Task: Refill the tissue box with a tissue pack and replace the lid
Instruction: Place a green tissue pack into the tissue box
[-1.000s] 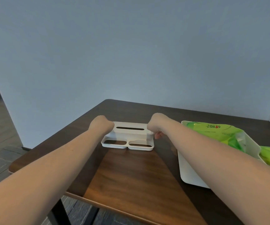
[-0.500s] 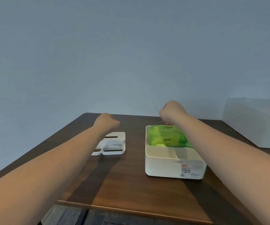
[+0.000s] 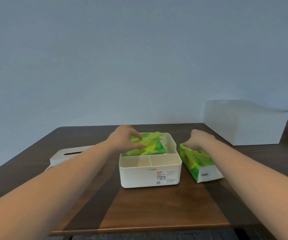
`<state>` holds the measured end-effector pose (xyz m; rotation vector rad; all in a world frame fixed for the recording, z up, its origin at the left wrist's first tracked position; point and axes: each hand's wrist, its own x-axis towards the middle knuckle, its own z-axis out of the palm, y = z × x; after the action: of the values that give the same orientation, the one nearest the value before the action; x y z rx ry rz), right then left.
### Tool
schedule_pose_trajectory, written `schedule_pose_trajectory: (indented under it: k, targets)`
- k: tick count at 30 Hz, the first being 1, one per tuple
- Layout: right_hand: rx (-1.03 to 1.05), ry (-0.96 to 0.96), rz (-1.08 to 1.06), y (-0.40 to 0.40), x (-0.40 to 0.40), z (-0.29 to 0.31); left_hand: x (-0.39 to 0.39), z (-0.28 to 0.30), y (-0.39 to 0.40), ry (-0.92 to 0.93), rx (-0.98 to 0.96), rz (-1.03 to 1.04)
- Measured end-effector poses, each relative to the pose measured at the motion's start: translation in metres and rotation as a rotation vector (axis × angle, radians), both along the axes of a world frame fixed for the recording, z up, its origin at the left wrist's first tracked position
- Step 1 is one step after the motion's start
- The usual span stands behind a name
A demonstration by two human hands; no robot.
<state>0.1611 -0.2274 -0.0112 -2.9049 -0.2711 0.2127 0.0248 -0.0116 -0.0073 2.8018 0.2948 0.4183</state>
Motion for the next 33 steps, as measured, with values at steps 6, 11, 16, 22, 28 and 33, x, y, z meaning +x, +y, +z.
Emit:
schedule_pose_trajectory:
  k: [6, 11, 16, 22, 28, 33]
  targets:
    - [-0.117, 0.091, 0.063, -0.011, -0.007, -0.013, 0.013, -0.010, -0.001, -0.030, 0.068, 0.024]
    - [-0.088, 0.084, 0.028, -0.013, 0.003, -0.027, 0.013, -0.003, -0.004, -0.162, -0.078, 0.050]
    - [-0.046, 0.065, -0.012, -0.011, 0.001, -0.024, 0.012, 0.022, -0.006, -0.315, -0.468, 0.162]
    - [0.002, 0.006, -0.015, -0.008, 0.008, -0.014, 0.019, 0.040, 0.004, -0.430, -0.366, 0.304]
    - [0.083, -0.145, -0.028, -0.008, 0.020, 0.009, 0.032, 0.043, 0.027, -0.677, -0.198, 0.418]
    - [0.260, -0.243, 0.040, 0.010, 0.026, 0.042, 0.047, 0.033, 0.058, -0.522, -0.073, 0.439]
